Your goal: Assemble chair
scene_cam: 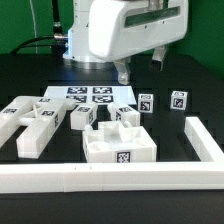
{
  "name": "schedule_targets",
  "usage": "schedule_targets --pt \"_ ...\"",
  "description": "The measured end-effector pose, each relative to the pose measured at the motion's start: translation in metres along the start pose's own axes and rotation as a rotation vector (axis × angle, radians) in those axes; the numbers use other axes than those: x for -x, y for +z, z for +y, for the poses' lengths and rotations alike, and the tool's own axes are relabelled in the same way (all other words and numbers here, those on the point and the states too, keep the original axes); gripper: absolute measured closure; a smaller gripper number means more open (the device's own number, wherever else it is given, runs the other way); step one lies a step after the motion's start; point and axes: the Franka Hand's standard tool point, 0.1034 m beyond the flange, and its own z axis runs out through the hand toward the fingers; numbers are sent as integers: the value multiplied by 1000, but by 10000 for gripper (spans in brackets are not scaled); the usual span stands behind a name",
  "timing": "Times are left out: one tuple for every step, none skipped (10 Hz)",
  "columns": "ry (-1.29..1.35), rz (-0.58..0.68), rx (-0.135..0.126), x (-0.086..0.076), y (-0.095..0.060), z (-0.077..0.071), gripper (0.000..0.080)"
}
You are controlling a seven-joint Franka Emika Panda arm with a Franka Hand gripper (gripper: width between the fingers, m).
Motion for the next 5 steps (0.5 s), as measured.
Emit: schedule_targets --pt "192 -2 -2 -2 2 -1 150" --pt "230 7 -22 -1 4 5 150" --pt "332 7 -27 -1 4 4 150" --pt "423 7 -35 -3 4 2 150" --pt "473 7 -38 -3 4 1 150"
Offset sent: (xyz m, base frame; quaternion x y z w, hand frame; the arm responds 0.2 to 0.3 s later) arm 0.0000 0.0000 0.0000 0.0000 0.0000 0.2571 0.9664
